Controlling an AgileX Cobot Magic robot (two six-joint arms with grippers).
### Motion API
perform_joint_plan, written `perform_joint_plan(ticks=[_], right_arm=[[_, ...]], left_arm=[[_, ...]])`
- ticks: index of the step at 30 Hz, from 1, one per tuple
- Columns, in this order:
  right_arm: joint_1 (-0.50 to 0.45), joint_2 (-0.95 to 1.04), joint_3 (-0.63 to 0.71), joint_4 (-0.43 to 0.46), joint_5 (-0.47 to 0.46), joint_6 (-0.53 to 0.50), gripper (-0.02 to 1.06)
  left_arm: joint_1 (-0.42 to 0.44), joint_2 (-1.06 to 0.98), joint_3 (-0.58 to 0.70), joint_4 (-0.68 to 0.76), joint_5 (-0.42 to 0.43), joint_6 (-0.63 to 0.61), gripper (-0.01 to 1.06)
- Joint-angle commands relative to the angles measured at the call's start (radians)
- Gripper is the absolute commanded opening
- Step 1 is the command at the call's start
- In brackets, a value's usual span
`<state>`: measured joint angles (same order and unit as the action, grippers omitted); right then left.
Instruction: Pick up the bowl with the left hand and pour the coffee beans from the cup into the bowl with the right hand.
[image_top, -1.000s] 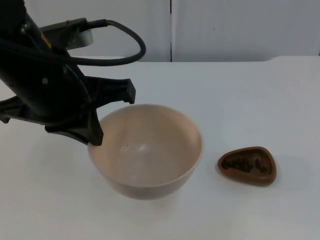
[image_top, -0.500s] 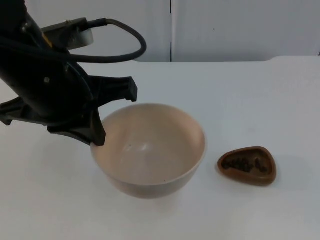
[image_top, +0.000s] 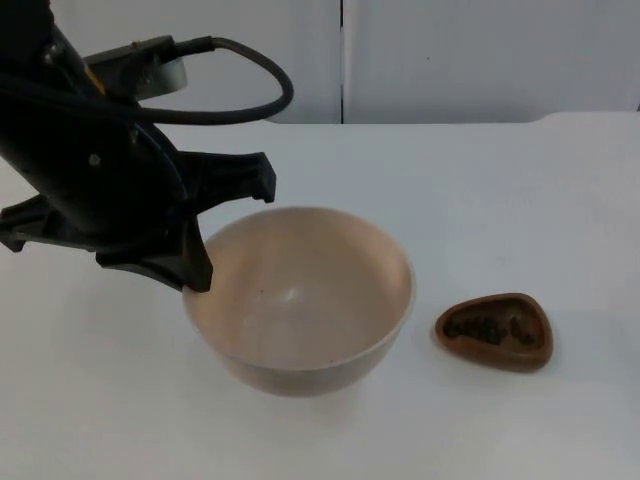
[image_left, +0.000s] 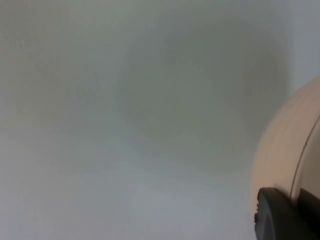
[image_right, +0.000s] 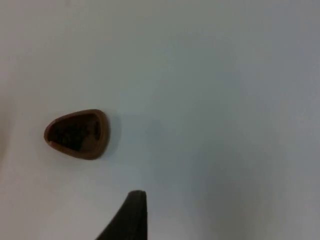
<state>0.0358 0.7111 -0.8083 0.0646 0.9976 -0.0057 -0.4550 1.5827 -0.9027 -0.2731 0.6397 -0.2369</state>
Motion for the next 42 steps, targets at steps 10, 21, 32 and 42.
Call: perform_joint_plan(ticks=[10,21,32,42], right_arm=[[0.002,0.440,-0.265,0.129,0.033,-0.066,1.05],[0.175,0.649,-0.395,0.060,0.040,-0.016,1.05],[0.382,0.851,-0.546,-0.086,0.098,0.144,1.05],[0.392,0.890,-0.549,-0.086,0.065,0.178,1.05]], left_arm=[[0.003,-0.016,0.000,-0.015,0.001,-0.007,0.00],[0.003,-0.016,0.000,-0.023,0.001,-0.007,0.00],[0.003,-0.016,0.000,-0.035,0.001,-0.007,0.00],[0.003,-0.016,0.000,-0.034,-0.001,-0.007,0.00]])
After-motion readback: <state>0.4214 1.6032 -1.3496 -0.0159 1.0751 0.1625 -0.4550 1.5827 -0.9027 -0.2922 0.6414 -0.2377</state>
